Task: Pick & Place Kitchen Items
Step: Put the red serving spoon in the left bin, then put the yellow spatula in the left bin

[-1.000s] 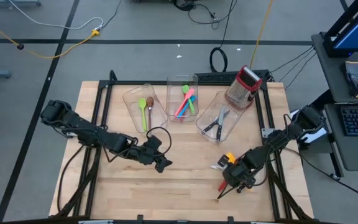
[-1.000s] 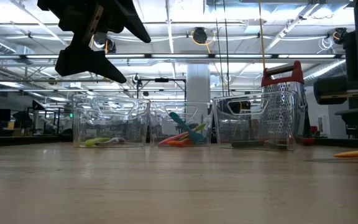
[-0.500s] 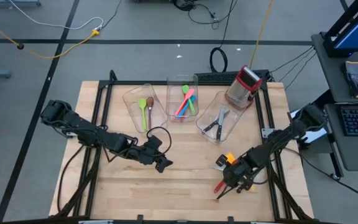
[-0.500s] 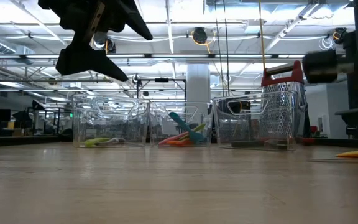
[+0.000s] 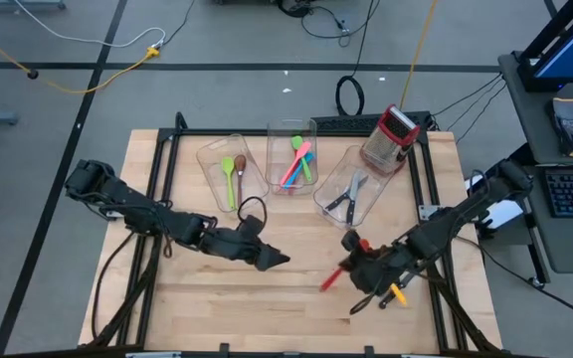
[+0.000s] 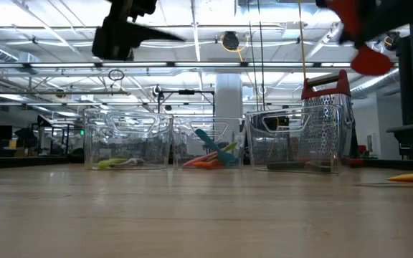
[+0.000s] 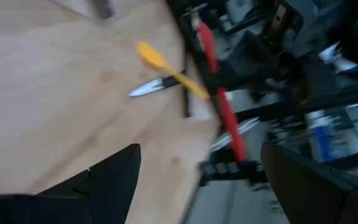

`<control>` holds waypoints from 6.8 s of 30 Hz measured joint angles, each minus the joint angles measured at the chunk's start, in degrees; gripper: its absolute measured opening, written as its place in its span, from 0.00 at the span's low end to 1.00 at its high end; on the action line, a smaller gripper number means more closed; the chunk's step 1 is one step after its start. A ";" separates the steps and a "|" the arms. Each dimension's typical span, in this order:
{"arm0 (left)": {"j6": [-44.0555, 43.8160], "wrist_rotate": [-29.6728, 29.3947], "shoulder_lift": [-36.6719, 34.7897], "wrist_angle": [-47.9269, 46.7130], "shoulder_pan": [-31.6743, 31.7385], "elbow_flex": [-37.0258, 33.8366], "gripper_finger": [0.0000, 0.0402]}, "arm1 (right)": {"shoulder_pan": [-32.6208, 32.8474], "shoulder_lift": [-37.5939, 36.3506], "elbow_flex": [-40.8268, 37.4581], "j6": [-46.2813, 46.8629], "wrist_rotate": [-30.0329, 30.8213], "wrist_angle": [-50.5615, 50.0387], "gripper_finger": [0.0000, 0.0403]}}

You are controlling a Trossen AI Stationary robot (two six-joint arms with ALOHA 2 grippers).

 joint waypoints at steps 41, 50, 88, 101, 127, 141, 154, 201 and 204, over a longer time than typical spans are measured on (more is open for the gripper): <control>-11.12 6.51 6.65 11.37 0.35 3.41 0.84 | -6.66 9.22 0.90 -67.04 23.69 41.96 0.07; -4.29 13.47 12.36 9.50 3.42 11.84 0.84 | -7.10 9.22 0.90 -66.87 22.23 41.90 0.07; -4.71 11.22 11.85 -2.50 4.07 12.92 0.07 | -3.23 9.16 0.77 -46.63 24.13 34.10 0.19; -10.88 3.96 10.80 -18.68 4.02 12.82 0.07 | 0.35 9.03 0.83 -35.76 36.63 34.00 0.29; -6.11 -3.86 -7.15 -63.51 24.18 12.81 0.07 | -0.88 5.96 0.81 4.33 27.29 21.32 0.29; 7.72 12.46 -7.06 -64.46 47.41 6.77 0.07 | -1.83 -1.64 0.83 30.83 5.83 15.29 0.29; 12.72 18.65 1.43 -50.88 52.09 4.24 0.07 | -1.88 -4.37 0.83 30.64 6.05 15.26 0.29; 14.50 25.76 -5.49 -45.12 51.17 4.17 0.56 | -1.42 -4.35 0.83 32.12 5.95 13.56 0.29; 16.06 21.69 -11.17 -43.52 48.44 4.24 0.56 | -1.42 -4.35 0.83 32.13 5.94 13.58 0.29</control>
